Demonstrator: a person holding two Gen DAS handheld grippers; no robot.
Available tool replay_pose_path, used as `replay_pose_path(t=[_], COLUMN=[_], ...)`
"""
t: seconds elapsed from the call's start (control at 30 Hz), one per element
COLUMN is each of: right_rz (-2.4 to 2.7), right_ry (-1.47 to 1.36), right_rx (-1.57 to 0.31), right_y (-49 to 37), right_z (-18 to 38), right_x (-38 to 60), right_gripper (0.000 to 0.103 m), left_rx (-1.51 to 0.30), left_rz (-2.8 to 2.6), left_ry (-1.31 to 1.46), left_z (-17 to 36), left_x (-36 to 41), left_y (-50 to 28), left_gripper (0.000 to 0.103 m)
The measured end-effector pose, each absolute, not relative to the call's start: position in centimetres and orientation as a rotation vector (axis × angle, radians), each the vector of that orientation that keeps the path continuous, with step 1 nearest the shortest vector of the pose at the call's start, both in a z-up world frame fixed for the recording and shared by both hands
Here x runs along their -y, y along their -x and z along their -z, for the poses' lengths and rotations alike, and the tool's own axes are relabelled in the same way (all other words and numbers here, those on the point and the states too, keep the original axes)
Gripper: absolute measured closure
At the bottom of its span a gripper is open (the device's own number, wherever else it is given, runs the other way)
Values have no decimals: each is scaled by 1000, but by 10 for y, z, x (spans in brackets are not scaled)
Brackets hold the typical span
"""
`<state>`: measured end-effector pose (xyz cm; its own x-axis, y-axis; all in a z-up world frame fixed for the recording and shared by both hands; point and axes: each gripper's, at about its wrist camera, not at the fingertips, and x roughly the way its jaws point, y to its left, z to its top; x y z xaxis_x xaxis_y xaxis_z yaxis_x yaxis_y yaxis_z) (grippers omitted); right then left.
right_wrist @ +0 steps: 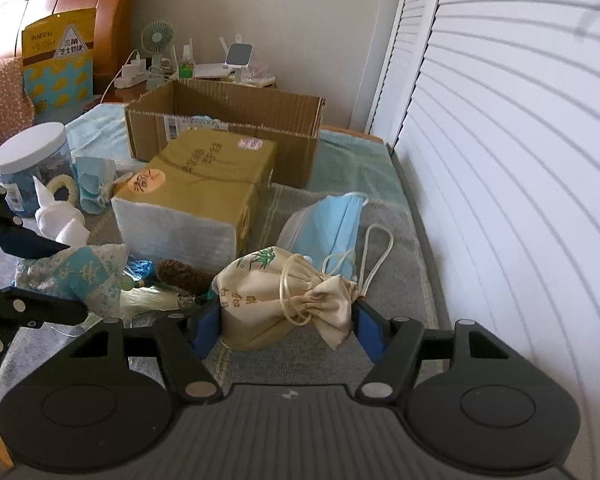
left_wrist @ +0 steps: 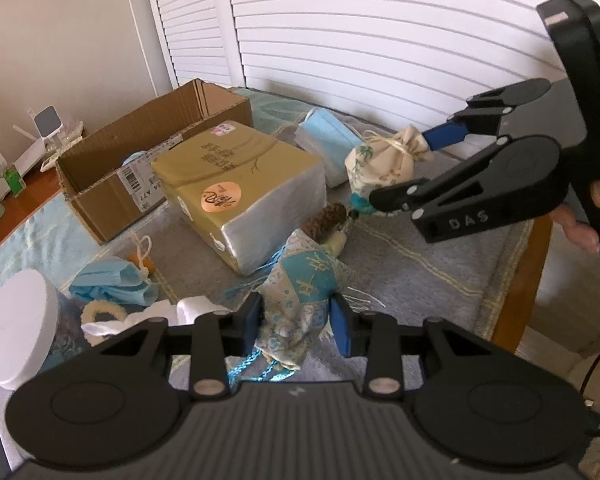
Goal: Organize soft objects
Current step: 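Close the right tool on the cream drawstring pouch, then carry the drawstring pouch into the box and open the right tool while the left tool holds the blue pouch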
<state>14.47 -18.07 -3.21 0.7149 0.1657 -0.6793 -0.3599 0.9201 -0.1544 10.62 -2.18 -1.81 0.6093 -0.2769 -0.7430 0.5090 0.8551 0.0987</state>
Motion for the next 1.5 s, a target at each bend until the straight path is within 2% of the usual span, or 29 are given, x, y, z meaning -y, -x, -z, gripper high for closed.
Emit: replay_pose_path(t=[0.77,1.1,1.5], right_rz=[-345,-395,-419], right_ry=[169,118,102], right_rx=[-623,-587,-589], right_y=[-143,-197,-282], right_z=[-58,-98,-121], right_x=[190,170,115], right_gripper=[31,31,31], left_rx=[-746,-729,-721], left_rz=[472,485,468], left_ry=[-297,-295,-255], left_z=[-13,-15,-13], left_x=[-9,-17,-30], left_y=[-95,-95,-107], left_gripper=[68,68,68])
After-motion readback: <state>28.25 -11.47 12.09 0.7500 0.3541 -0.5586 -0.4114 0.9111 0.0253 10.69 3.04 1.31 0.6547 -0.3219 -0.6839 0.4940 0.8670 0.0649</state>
